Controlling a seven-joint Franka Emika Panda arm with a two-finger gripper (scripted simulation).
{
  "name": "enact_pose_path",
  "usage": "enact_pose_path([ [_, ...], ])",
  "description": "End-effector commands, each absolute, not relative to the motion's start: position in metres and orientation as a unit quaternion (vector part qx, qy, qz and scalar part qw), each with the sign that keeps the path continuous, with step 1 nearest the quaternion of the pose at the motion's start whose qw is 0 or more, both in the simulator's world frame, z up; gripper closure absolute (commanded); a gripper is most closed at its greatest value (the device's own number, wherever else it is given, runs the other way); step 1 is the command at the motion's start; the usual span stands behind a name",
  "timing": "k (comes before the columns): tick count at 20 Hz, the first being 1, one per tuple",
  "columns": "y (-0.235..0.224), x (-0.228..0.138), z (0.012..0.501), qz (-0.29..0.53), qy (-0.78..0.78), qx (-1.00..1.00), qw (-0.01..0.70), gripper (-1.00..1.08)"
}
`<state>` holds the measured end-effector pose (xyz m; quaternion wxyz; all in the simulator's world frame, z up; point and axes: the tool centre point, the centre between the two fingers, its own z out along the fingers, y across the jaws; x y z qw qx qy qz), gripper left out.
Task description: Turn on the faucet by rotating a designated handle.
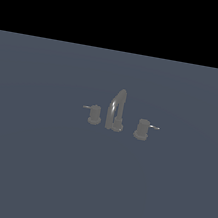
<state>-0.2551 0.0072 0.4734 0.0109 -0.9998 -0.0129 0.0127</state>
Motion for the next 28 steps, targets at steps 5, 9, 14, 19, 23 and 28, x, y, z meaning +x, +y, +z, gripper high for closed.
enact_pose_path([
  [5,0.008,-0.253,0.471,0.013,-0.007,-1.0,0.011,1.08],
  [9,0.01,-0.247,0.464,0.013,0.009,-1.0,0.011,1.08],
  [14,0.015,-0.233,0.447,0.012,0.045,-0.999,0.011,1.08],
  [19,0.02,-0.212,0.423,0.012,0.098,-0.995,0.011,1.08],
  [23,0.023,-0.19,0.398,0.011,0.151,-0.988,0.011,1.08],
  [28,0.023,-0.161,0.367,0.01,0.22,-0.975,0.01,1.08],
])
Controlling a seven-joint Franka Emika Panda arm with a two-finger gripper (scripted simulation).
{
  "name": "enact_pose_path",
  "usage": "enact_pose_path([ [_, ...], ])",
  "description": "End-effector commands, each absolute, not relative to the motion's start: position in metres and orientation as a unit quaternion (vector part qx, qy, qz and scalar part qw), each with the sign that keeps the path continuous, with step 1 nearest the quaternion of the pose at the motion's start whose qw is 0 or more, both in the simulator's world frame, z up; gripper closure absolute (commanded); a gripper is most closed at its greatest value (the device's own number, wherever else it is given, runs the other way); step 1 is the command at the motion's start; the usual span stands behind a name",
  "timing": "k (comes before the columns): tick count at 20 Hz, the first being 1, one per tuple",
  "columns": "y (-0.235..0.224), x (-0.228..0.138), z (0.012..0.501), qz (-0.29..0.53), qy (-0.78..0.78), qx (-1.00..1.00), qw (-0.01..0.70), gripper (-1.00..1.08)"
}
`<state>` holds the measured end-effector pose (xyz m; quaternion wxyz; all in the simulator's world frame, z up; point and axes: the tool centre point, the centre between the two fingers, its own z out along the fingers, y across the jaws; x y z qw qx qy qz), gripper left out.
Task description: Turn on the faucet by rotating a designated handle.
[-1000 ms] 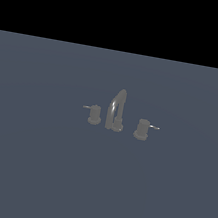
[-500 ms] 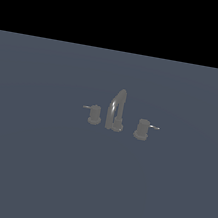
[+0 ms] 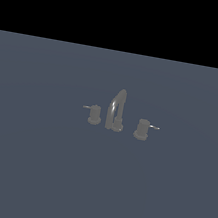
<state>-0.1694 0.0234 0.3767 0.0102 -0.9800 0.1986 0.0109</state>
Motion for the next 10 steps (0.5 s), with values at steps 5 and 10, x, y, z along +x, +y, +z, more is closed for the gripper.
enact_pose_path([
  [5,0.019,-0.131,0.335,0.01,0.288,-0.958,0.01,1.08],
  [10,0.011,-0.103,0.303,0.009,0.354,-0.935,0.01,1.08],
])
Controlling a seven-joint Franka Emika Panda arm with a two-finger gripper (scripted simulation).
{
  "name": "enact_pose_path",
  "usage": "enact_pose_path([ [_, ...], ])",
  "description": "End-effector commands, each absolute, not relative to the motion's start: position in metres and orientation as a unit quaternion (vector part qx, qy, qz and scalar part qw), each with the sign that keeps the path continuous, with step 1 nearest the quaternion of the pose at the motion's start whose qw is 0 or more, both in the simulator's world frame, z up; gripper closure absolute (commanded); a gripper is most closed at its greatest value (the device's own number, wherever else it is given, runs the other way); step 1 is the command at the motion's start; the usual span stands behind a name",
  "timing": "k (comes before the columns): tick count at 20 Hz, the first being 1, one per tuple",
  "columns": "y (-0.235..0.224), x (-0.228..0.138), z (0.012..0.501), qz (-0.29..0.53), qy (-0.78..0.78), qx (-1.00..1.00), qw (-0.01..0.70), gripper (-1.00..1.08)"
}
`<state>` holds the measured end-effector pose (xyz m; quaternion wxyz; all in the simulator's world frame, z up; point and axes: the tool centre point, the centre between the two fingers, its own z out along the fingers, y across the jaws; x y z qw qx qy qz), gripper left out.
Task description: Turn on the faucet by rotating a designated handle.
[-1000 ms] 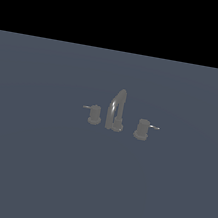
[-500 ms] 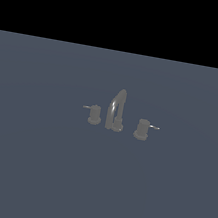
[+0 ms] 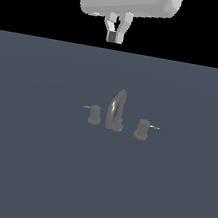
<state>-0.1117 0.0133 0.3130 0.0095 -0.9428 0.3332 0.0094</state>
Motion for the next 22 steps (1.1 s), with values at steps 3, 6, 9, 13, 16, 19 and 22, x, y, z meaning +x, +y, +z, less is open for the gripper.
enact_pose_path([
  [3,0.003,-0.087,0.284,0.008,0.392,-0.92,0.009,1.08],
  [6,-0.005,-0.071,0.265,0.008,0.431,-0.902,0.009,1.08],
  [9,-0.015,-0.056,0.246,0.007,0.469,-0.883,0.008,1.08],
  [13,-0.031,-0.037,0.22,0.006,0.519,-0.855,0.007,1.08],
  [16,-0.045,-0.023,0.2,0.005,0.557,-0.83,0.006,1.08],
  [19,-0.062,-0.01,0.178,0.004,0.597,-0.803,0.004,1.08],
  [22,-0.081,0.002,0.156,0.003,0.637,-0.771,0.003,1.08],
])
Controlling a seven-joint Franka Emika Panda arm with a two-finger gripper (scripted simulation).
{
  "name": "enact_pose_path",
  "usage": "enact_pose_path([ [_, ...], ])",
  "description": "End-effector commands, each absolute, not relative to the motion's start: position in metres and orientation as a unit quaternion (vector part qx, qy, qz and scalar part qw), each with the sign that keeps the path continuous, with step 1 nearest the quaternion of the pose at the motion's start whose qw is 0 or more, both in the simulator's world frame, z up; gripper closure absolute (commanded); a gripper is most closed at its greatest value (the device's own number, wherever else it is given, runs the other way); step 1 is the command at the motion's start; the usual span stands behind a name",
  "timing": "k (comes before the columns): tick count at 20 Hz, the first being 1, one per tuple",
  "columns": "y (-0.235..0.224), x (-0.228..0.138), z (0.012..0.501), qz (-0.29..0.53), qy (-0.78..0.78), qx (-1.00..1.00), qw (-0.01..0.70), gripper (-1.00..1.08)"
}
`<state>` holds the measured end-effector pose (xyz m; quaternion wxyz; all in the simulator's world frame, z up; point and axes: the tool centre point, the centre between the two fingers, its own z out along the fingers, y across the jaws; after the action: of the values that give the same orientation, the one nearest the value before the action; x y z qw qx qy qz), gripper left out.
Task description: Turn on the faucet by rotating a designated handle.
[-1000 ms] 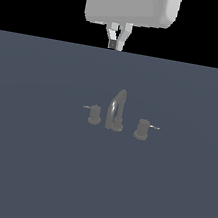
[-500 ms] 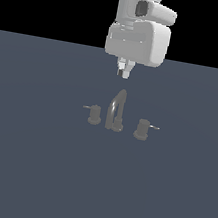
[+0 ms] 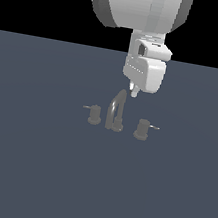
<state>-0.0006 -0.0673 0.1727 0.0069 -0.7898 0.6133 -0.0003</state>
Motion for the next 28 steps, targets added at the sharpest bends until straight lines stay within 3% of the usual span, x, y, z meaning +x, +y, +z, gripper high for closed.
enact_pose_path([
  [1,-0.088,0.006,0.148,0.003,0.65,-0.76,0.003,1.08],
  [16,-0.166,0.029,0.071,0.0,0.778,-0.628,-0.001,1.08],
  [25,-0.174,0.029,0.064,0.0,0.789,-0.615,0.0,1.08],
  [26,-0.157,0.046,0.086,-0.012,0.78,-0.626,0.015,1.08],
  [28,-0.161,0.037,0.082,-0.01,0.781,-0.624,0.013,1.08],
])
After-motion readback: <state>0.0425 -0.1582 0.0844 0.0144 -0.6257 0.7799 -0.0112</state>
